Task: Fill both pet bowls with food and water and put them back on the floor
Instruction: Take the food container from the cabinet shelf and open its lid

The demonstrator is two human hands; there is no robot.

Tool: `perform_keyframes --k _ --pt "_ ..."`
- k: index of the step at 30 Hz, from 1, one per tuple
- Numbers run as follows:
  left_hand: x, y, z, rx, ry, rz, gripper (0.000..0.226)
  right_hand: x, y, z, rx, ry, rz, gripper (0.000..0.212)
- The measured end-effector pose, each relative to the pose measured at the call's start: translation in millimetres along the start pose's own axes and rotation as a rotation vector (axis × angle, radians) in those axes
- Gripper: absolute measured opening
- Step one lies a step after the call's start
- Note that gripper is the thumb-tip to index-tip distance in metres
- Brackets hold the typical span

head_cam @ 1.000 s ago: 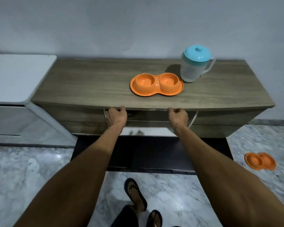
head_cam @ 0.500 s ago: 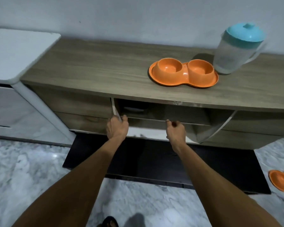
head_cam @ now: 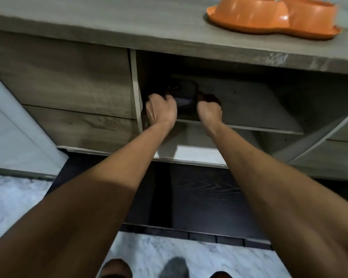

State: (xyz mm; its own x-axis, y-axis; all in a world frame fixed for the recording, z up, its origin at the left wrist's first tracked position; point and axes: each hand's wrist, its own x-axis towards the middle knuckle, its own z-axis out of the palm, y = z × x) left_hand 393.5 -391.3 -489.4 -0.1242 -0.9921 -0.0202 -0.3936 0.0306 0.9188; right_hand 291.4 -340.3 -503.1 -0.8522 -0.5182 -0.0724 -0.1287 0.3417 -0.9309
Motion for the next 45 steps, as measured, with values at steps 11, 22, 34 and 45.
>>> perform_keyframes --k 11,22,34,45 --pt "-10 1 -5 -0.05 0.051 -0.088 0.034 -10 5 -9 0.097 0.034 0.162 0.037" --pt "-146 66 -106 -0.072 -0.003 -0.365 0.03 -159 -58 -94 0.088 -0.049 0.343 0.019" --pt "-195 192 -188 -0.072 0.101 -0.332 0.029 -210 -185 -164 0.152 -0.096 0.307 0.029" --pt "-70 237 -190 -0.14 0.109 -0.217 0.028 -116 -265 -112 0.166 -0.116 0.212 0.029"
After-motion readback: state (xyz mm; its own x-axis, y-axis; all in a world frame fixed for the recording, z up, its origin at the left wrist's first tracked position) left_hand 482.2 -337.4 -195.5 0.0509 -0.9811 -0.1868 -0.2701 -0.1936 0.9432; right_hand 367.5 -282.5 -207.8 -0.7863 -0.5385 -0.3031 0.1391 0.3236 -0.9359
